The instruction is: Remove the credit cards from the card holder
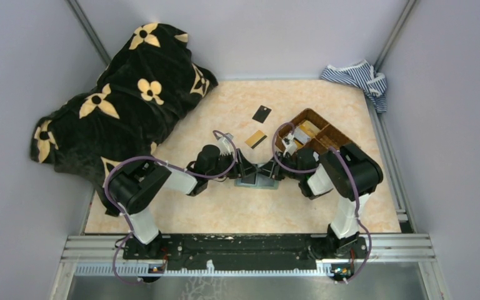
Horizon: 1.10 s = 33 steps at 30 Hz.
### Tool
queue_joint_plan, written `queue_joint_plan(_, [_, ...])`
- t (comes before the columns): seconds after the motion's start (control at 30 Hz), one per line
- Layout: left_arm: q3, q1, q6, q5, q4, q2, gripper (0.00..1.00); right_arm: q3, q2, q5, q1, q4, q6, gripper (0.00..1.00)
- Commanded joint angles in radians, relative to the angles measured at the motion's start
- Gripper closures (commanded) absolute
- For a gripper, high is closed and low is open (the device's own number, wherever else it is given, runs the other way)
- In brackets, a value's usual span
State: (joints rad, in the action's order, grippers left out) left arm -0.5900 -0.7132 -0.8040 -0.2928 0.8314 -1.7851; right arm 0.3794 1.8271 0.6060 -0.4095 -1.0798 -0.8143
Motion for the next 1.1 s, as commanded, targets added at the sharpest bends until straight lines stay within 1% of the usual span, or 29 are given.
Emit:
queue_joint_plan(0.0, [0.038, 0.009, 0.016, 0.011, -0.121, -0.046, 0.31, 0.000, 0.031, 0.079, -0.005, -0.043, -0.061, 0.75])
queue_joint_plan(0.1, [0.037, 0.011, 0.017, 0.008, -0.121, -0.045, 0.31, 0.023, 0.038, 0.061, -0.006, 0.036, -0.027, 0.74])
queue_joint_plan(0.17, [0.038, 0.011, 0.018, 0.006, -0.121, -0.045, 0.31, 0.038, 0.030, 0.032, -0.007, 0.119, 0.008, 0.75])
queue_joint_plan(0.3, [0.036, 0.013, 0.019, 0.005, -0.123, -0.047, 0.31, 0.071, -0.022, -0.055, -0.018, 0.319, 0.093, 0.71])
queue_joint_plan(0.5, [0.035, 0.015, 0.016, -0.004, -0.117, -0.057, 0.31, 0.118, -0.056, -0.127, -0.027, 0.501, 0.151, 0.71])
queue_joint_plan(0.7, [0.036, 0.018, 0.018, -0.006, -0.117, -0.056, 0.31, 0.176, -0.070, -0.227, -0.057, 0.678, 0.224, 0.80])
queue_joint_plan(0.73, [0.036, 0.018, 0.019, -0.005, -0.117, -0.056, 0.31, 0.183, -0.069, -0.239, -0.061, 0.703, 0.231, 0.84])
queue_joint_plan(0.83, [0.036, 0.020, 0.020, -0.008, -0.114, -0.061, 0.31, 0.186, -0.070, -0.243, -0.065, 0.720, 0.235, 0.99])
queue_joint_plan(1.07, [0.040, 0.027, 0.019, -0.015, -0.109, -0.062, 0.31, 0.150, -0.100, -0.215, -0.064, 0.658, 0.211, 1.00])
